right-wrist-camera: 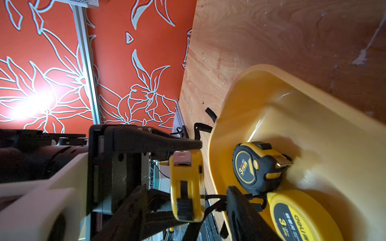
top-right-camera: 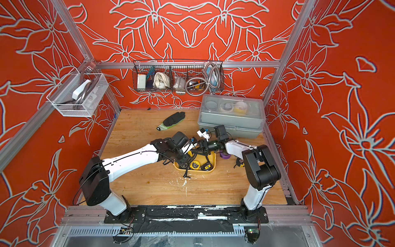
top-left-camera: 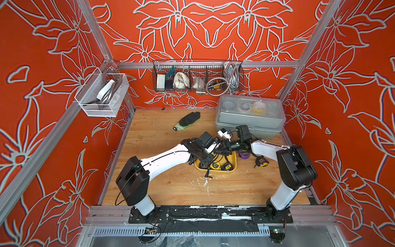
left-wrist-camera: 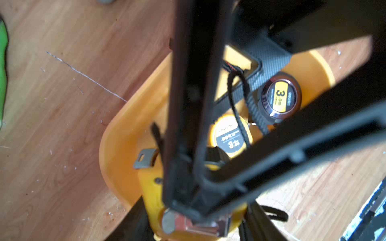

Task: Take the tape measure out of the storage box
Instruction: Place the tape measure at the center of the board.

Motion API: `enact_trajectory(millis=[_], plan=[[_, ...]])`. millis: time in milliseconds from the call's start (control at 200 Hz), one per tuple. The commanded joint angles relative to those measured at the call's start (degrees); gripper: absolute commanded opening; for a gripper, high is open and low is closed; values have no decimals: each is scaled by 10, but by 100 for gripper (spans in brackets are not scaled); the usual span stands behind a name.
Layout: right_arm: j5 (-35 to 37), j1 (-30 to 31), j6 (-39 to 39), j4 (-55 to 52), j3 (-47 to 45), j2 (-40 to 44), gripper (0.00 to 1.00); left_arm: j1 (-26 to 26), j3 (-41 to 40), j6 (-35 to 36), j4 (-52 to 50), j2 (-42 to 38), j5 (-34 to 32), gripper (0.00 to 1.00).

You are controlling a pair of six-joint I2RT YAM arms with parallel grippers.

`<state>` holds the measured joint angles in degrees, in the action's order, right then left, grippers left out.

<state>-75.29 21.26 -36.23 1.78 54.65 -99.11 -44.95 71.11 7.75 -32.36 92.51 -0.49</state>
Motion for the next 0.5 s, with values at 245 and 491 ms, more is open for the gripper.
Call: enact_trajectory(millis=[245,491], plan=[[-4,19,59,-86,10,15,61,1,11,9,40,-3,25,49],[20,20,30,-36,-3,28,39,1,16,11,32,4,49,52]])
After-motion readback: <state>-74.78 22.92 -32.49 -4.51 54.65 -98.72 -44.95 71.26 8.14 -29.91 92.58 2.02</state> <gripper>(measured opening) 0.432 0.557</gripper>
